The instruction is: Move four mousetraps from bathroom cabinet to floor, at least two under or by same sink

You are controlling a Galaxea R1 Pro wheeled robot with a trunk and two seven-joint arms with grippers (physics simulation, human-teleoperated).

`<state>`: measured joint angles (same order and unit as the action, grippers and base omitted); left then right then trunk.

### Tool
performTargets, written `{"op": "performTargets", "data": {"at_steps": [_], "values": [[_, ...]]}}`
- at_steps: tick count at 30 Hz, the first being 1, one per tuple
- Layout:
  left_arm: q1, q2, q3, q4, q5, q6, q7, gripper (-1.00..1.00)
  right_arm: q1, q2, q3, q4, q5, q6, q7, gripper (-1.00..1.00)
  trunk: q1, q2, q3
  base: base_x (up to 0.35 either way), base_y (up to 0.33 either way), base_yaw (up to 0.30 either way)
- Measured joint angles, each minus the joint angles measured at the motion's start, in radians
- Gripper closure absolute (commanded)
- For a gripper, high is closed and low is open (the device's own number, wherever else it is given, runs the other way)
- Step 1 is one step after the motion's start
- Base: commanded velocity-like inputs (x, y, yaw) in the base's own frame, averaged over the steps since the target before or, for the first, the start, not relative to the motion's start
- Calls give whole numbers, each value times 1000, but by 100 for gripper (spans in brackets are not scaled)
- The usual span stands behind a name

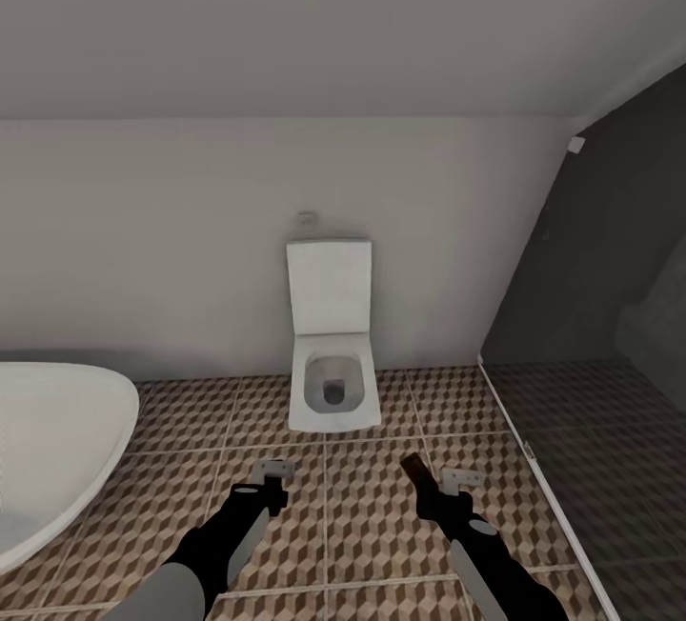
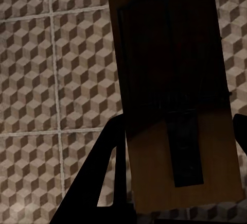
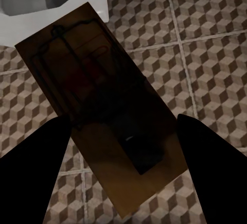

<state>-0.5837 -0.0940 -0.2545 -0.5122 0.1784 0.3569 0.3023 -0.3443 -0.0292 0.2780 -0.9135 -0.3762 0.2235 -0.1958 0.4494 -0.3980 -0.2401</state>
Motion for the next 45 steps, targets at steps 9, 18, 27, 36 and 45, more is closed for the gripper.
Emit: {"op": "performTargets", "data": {"at_steps": [9,18,27,36,45], "values": [[0,-2,-1,1,0,-2,-1,100,0,0,0,1,0,0,2,100,0,0,0,0,1,0],[0,-2,0,-3,-1,-3,0,100,0,0,-2,0,0,0,2,100,0,0,0,0,0,0],[0,0,1,-7,-1,-3,0,100,0,0,-4,1,0,-1,2,100,0,0,0,0,0,0],[0,1,1,-3,0,-3,0,100,0,0,-3,1,0,-2,2,100,0,0,0,0,0,0],[0,-2,0,11,0,-4,-2,100,0,0,-2,1,0,-2,2,100,0,0,0,0,0,0]]}}
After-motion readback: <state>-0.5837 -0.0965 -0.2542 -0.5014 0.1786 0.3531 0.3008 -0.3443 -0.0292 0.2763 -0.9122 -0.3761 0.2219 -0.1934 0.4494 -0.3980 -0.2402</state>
